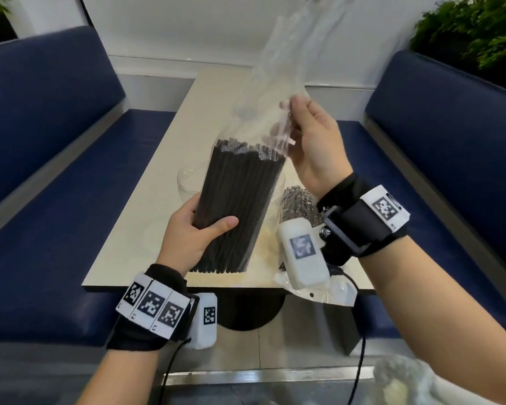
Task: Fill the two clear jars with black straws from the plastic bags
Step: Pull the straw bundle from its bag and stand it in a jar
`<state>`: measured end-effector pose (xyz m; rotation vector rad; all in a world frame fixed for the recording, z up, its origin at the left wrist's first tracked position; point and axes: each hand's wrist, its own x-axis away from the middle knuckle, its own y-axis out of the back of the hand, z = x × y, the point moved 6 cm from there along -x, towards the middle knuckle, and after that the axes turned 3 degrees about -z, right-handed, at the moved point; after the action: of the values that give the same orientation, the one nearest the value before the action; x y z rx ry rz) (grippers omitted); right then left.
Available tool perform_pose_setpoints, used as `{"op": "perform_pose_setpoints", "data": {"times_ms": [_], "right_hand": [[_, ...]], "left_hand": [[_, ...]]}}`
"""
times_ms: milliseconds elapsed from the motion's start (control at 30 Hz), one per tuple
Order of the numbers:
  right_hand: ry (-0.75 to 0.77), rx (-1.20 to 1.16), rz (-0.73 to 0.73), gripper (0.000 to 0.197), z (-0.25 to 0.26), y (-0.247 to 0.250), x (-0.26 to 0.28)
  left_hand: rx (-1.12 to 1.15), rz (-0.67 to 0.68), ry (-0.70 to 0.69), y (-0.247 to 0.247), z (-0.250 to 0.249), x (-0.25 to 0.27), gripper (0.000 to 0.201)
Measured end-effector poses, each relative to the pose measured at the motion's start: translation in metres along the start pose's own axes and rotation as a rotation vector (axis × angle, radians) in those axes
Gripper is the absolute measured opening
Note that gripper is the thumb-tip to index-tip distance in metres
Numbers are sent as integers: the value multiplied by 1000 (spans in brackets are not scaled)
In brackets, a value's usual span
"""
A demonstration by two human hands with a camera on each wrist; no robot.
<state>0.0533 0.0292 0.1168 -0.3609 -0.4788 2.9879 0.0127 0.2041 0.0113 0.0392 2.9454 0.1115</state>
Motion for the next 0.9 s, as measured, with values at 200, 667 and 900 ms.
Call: {"op": "perform_pose_setpoints", "data": {"times_ms": [200,667,900], "right_hand": [[-18,444,374,40,-29,-34,20],[45,319,261,27,-63,-59,43],[2,301,386,46,-68,-63,48]], "left_hand": [[-16,-83,2,9,20,1,38],[-58,-207,85,8,39,6,75],[-45,-205,12,5,42,4,66]]}}
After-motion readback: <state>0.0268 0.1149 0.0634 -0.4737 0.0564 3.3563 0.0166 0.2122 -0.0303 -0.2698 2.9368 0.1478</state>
